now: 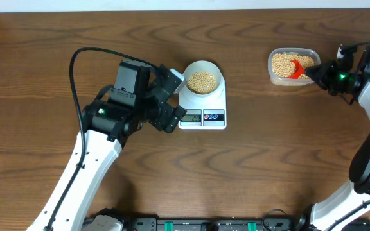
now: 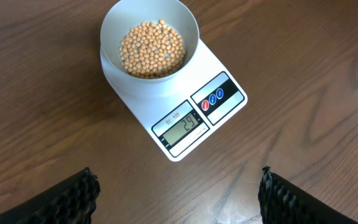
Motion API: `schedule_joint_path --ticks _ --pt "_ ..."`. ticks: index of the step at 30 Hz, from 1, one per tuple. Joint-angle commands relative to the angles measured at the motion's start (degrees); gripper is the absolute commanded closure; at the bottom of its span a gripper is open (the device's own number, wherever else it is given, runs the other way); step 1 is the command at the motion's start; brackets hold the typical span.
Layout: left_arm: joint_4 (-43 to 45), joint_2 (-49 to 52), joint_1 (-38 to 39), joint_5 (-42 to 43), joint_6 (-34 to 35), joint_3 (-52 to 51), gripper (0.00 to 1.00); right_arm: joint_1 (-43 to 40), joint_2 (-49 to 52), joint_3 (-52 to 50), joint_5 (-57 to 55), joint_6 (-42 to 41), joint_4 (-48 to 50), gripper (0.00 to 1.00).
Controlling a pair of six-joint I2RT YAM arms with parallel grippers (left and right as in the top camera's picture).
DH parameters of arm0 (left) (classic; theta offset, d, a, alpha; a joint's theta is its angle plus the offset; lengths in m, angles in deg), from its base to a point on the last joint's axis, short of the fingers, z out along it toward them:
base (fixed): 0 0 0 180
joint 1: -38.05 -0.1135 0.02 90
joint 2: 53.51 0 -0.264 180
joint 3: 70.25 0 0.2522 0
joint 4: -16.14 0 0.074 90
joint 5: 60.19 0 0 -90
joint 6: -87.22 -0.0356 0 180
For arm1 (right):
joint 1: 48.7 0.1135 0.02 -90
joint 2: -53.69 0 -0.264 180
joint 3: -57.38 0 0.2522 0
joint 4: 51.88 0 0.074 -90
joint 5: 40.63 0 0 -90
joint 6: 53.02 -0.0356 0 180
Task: Scoop item into bowl and weigh 50g on scale
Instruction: 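Scoop soybeans and lift the red scoop out of the tub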
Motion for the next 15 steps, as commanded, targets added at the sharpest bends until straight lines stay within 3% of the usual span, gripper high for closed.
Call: schedule_joint_path --ticks 1,15 --pt "0.1 -0.3 -0.2 0.3 -0.8 -0.2 0.16 1.2 0.5 -1.0 -2.4 -1.9 0.0 0.99" --pt "0.1 -0.3 -0.2 0.3 -0.8 -0.2 0.16 4.4 0.5 -1.0 -6.1 -4.5 1.3 0.99"
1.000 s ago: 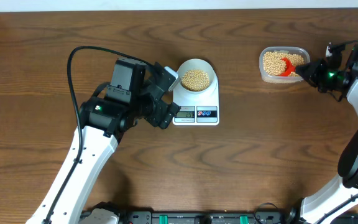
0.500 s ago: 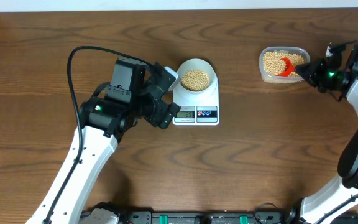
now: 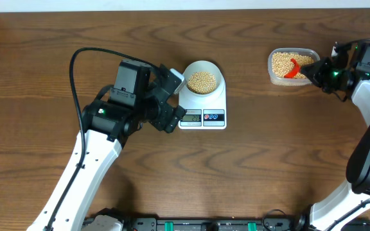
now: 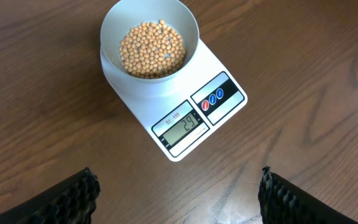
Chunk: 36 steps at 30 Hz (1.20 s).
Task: Scoop item into bowl and weigh 50g on scale
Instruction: 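Scoop soybeans and lift the red scoop out of the tub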
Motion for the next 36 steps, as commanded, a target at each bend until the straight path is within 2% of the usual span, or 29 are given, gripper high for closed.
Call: schedule_joint_path --ticks 1,9,36 --pt "0.1 -0.3 -0.2 0.3 -0.8 -0.2 0.16 1.4 0.5 -1.0 -2.2 -1.0 -0.2 0.99" --pt "0.1 -0.3 -0.2 0.3 -0.8 -0.2 0.16 1.3 0.5 -1.0 -2.0 -0.7 0.0 0.99" --pt "0.1 -0.3 -0.2 0.3 -0.8 -0.2 0.16 -5.3 0.5 -1.0 13.0 5.4 2.8 0.99"
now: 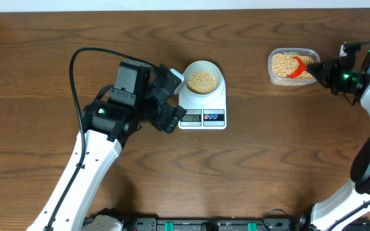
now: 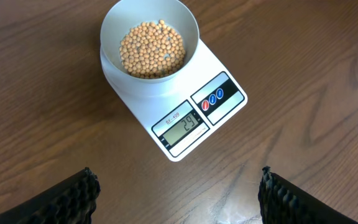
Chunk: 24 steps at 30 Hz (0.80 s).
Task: Scoop item into bowl and weigh 50g on scale
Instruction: 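Scoop soybeans and lift the red scoop out of the tub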
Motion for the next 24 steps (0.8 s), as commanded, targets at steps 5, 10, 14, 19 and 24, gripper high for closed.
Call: schedule_joint_path --ticks 5,10,14,19,24 --pt "0.1 -0.3 -0.2 0.3 -0.8 -0.2 0.16 -1.6 0.5 -0.3 5.3 1.9 0.3 0.99" --pt "0.1 -0.3 -0.2 0.3 -0.8 -0.2 0.16 -2.9 0.5 -0.3 8.4 2.1 0.6 0.99" --pt "0.1 -0.3 -0.2 0.3 -0.8 -0.2 0.16 -4.1 0.5 -0.3 10.1 2.1 0.8 0.99" --pt "0.1 -0.3 -0.2 0.3 -0.8 -0.2 0.16 -5.2 0.5 -0.3 12.3 2.1 0.8 0.99" --pt "0.1 -0.3 -0.2 0.3 -0.8 -0.2 0.16 -6.1 0.5 -0.3 14.6 2.1 1.0 0.99"
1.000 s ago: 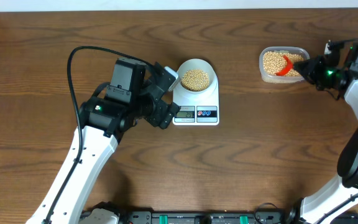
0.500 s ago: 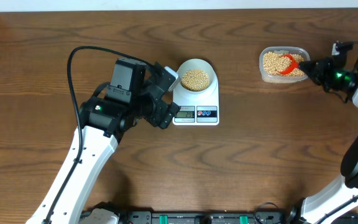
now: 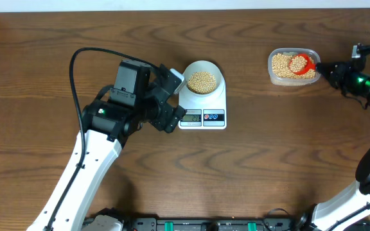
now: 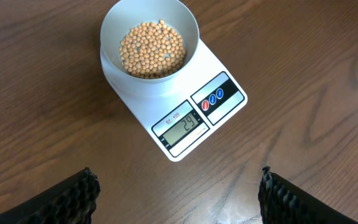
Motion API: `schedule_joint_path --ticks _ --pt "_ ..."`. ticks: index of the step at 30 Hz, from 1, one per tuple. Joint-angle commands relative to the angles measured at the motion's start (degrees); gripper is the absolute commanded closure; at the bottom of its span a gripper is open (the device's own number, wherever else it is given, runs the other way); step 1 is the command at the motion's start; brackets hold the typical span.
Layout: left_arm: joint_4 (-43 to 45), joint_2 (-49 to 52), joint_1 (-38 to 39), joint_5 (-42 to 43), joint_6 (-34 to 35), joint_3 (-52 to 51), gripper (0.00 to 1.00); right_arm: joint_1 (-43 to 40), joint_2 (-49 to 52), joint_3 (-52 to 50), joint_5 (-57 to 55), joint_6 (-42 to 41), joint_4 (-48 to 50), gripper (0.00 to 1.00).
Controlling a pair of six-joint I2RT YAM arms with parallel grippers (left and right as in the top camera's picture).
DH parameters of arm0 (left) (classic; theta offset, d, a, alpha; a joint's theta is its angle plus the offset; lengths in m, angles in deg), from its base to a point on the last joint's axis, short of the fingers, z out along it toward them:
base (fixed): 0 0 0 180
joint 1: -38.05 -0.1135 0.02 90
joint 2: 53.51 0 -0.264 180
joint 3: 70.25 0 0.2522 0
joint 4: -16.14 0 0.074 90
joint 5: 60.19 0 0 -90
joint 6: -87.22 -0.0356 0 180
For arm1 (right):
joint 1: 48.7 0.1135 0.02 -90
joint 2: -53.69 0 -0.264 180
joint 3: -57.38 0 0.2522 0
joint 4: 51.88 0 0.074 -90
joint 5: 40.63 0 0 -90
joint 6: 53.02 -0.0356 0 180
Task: Scoop item into bowl and weigh 50g on scale
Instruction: 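Scoop soybeans and lift the red scoop out of the tub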
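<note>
A white bowl (image 3: 202,79) holding yellow beans stands on the white scale (image 3: 212,117); the bowl (image 4: 149,45) and scale (image 4: 219,99) also fill the left wrist view, where the display reads 29. At the far right a clear tub (image 3: 291,67) holds more beans. The red scoop (image 3: 300,63) rests bowl-up in the tub, carrying beans, its handle in my right gripper (image 3: 329,68), which is shut on it. My left gripper (image 4: 178,199) hangs open over bare table just left of the scale, fingers (image 4: 73,198) wide apart.
The brown wooden table (image 3: 268,160) stretches around the scale. A black cable (image 3: 76,70) loops over the left arm. The table's back edge (image 3: 185,9) meets a white wall.
The right gripper has drawn back to the right, and the scoop now lies level in the tub with beans in it. The left arm, bowl and scale reading are unchanged.
The right gripper held the red scoop dug into the tub's beans, tilted, at each earlier moment, shifting slightly. Now the scoop sits level and loaded at the tub's right side. The left gripper stayed open by the scale, which read 29 throughout.
</note>
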Motion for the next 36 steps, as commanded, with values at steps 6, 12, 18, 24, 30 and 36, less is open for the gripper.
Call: schedule_joint_path --ticks 6,12,18,24,30,36 --pt "0.1 -0.3 -0.2 0.3 -0.8 -0.2 0.16 -1.9 0.5 -0.3 5.7 1.1 0.4 0.99" --pt "0.1 -0.3 -0.2 0.3 -0.8 -0.2 0.16 -2.6 0.5 -0.3 7.4 1.1 0.4 0.99" --pt "0.1 -0.3 -0.2 0.3 -0.8 -0.2 0.16 -2.6 0.5 -0.3 9.6 1.0 1.0 0.99" --pt "0.1 -0.3 -0.2 0.3 -0.8 -0.2 0.15 -2.6 0.5 -0.3 12.3 -2.3 4.1 0.99" --pt "0.1 -0.3 -0.2 0.3 -0.8 -0.2 0.16 -2.5 0.5 -0.3 14.7 -4.9 6.7 0.99" --pt "0.1 -0.3 -0.2 0.3 -0.8 -0.2 0.15 -2.4 0.5 -0.3 15.5 -7.3 8.7 0.99"
